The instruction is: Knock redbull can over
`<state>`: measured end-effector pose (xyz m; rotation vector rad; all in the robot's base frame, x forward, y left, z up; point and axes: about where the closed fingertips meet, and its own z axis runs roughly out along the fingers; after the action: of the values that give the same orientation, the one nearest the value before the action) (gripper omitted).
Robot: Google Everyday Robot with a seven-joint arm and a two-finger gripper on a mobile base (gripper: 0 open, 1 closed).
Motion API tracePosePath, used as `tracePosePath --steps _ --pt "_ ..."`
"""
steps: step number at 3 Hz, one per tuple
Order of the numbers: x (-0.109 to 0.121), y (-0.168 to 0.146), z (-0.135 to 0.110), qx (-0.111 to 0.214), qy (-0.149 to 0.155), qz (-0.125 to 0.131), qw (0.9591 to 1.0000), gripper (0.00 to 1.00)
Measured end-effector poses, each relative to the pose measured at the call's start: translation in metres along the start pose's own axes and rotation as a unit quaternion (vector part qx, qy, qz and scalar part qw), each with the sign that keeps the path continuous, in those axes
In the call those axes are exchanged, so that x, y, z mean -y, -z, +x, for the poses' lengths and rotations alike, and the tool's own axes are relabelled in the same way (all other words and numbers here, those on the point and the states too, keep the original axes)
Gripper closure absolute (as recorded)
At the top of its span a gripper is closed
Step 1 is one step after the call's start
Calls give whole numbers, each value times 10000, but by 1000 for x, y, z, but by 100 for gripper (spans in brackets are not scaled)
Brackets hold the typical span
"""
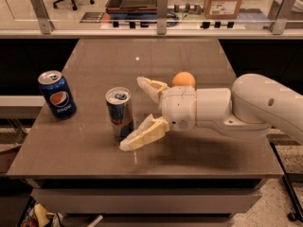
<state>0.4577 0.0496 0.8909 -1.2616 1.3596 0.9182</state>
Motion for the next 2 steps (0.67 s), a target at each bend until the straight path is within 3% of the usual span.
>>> tracePosePath --steps 2 --pt "-3 -4 -3 -1 43 -40 10000 42"
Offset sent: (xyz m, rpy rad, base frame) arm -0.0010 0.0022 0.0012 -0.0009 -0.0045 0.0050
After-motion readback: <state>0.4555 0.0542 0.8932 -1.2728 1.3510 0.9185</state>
